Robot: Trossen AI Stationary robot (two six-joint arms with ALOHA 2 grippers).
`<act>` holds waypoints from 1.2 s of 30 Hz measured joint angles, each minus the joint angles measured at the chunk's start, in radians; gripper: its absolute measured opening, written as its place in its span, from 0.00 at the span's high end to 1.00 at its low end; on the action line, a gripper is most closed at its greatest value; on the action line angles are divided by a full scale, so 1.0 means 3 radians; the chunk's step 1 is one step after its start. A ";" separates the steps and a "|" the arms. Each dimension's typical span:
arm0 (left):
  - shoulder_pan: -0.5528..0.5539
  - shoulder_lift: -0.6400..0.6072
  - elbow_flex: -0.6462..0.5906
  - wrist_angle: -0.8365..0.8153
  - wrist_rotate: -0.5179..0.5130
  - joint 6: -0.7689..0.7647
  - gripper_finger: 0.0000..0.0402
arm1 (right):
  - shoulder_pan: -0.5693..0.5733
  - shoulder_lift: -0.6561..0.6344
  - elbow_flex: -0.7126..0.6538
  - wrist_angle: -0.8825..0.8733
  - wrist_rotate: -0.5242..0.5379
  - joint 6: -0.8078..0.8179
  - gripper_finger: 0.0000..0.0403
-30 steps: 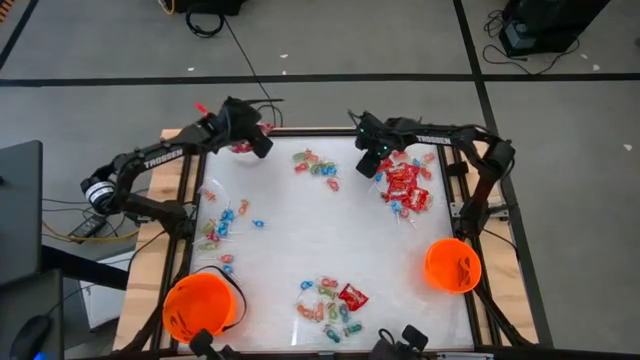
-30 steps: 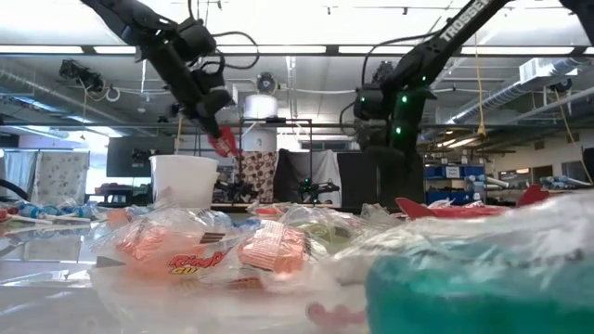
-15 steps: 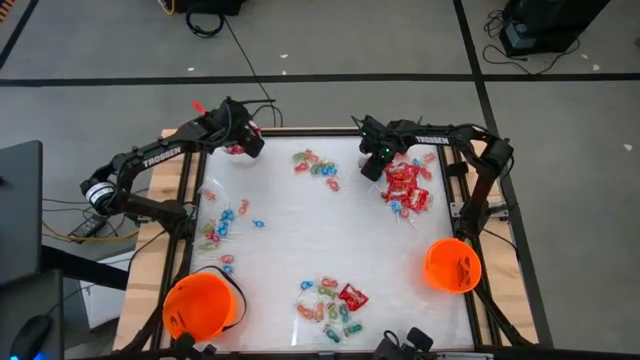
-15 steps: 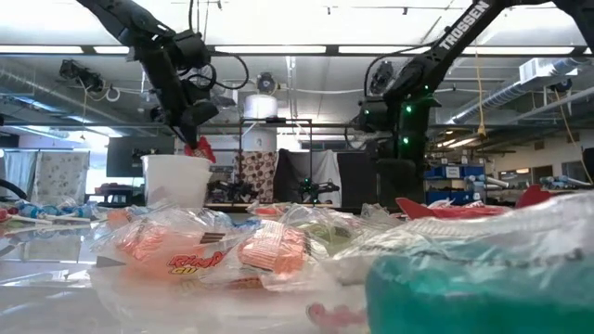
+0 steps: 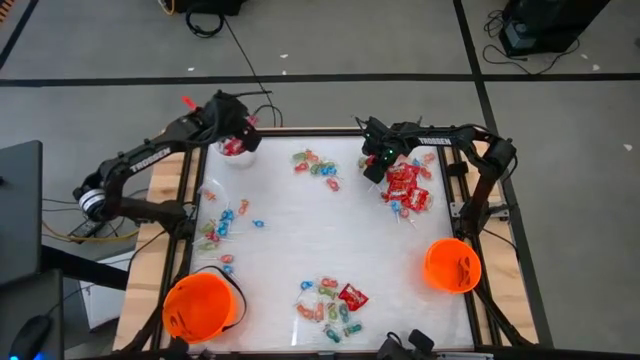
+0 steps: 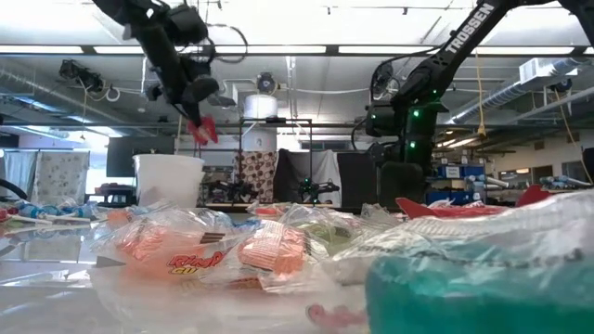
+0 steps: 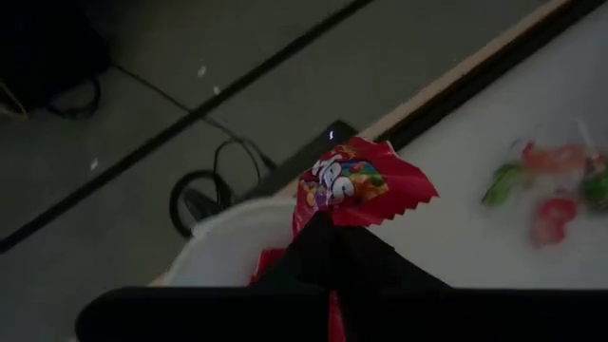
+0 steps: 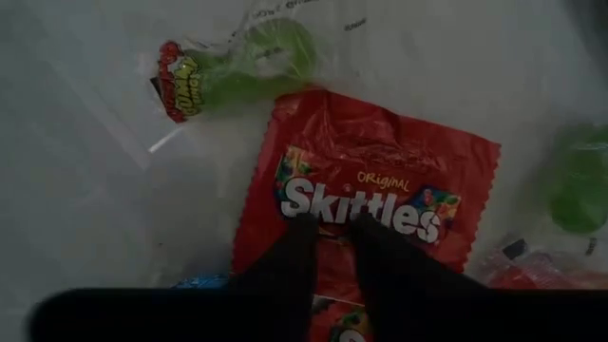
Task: Sort candy by brand, put in halloween buckets
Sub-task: Put the skittles into the white bucket
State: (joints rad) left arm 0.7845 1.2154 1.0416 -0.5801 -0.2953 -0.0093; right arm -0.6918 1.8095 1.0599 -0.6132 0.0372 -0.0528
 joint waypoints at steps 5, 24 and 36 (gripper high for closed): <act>-0.0001 -0.0191 -0.0001 -0.0265 -0.0005 -0.0076 0.97 | -0.0003 0.0005 -0.0003 0.0009 -0.0022 -0.0071 0.97; -0.0004 -0.0252 -0.0304 -0.0762 0.0018 -0.0245 0.87 | -0.0001 -0.0570 -0.0036 0.0052 0.0264 0.0013 0.80; -0.0019 -0.0263 -0.0400 -0.0392 0.0047 -0.0294 0.53 | -0.0009 -0.0571 -0.0444 0.0570 0.0221 0.0028 0.45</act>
State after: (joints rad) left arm 0.7789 1.1366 0.9215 -0.6978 -0.2812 -0.0975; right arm -0.6946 1.6382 0.9266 -0.4421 0.1036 -0.0443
